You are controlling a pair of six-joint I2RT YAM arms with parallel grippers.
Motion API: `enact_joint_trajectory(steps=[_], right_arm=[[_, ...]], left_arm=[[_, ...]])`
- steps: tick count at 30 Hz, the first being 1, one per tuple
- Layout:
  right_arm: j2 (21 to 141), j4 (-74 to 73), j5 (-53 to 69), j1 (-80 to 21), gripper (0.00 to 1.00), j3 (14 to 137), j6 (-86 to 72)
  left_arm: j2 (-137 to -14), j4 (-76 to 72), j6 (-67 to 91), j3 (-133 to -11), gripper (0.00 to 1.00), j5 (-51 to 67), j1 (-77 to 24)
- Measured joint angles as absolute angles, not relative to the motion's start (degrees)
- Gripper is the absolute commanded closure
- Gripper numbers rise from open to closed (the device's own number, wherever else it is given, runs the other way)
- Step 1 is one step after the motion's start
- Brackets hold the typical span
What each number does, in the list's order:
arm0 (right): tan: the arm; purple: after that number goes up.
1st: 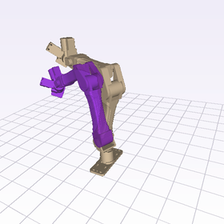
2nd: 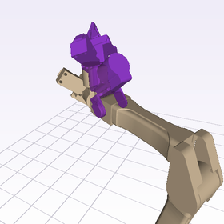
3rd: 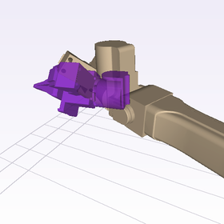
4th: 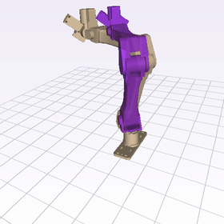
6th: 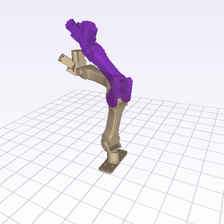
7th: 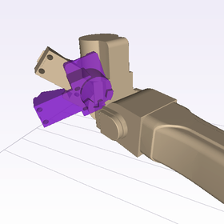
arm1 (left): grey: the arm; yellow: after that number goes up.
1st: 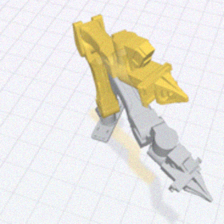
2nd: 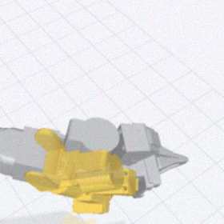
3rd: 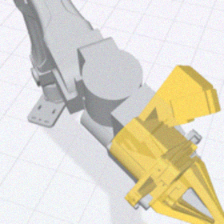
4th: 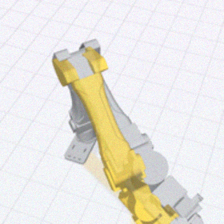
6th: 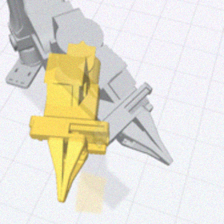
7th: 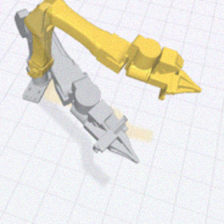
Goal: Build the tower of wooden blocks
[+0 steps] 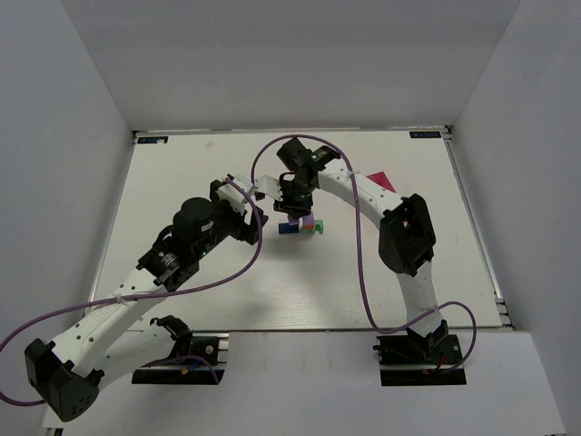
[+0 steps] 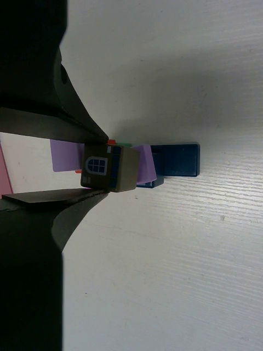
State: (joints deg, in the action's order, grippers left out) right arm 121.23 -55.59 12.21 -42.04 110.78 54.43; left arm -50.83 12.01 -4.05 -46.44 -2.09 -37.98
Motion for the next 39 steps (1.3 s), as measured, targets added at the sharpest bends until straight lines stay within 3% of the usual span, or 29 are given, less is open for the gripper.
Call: enact_joint_trajectory(steps=[18, 22, 26, 31, 32, 33, 39], right_arm=[[122.41, -55.57, 12.56, -42.00, 0.84, 110.78, 54.37], [122.58, -55.55, 12.56, -42.00, 0.77, 110.78, 54.33], [122.65, -55.55, 12.56, -42.00, 0.65, 110.80, 54.19], [122.65, -55.55, 12.58, -42.00, 0.40, 110.80, 53.84], [122.65, -55.55, 12.56, -42.00, 0.21, 110.80, 53.76], [122.65, -55.57, 12.56, -42.00, 0.10, 110.80, 53.39], [122.65, -55.48, 12.56, -42.00, 0.10, 110.80, 53.32]], left_arm=[[-50.83, 12.01, -4.05, -46.44, 0.11, -2.11, -37.98], [-50.83, 12.01, -4.05, -46.44, 0.11, -2.09, -37.98], [-50.83, 12.01, -4.05, -46.44, 0.11, -2.09, -37.98], [-50.83, 12.01, -4.05, -46.44, 0.11, -2.09, -37.98], [-50.83, 12.01, -4.05, -46.44, 0.11, -2.11, -37.98], [-50.83, 12.01, -4.05, -46.44, 0.11, -2.09, -37.98], [-50.83, 12.01, -4.05, -46.44, 0.11, -2.09, -37.98]])
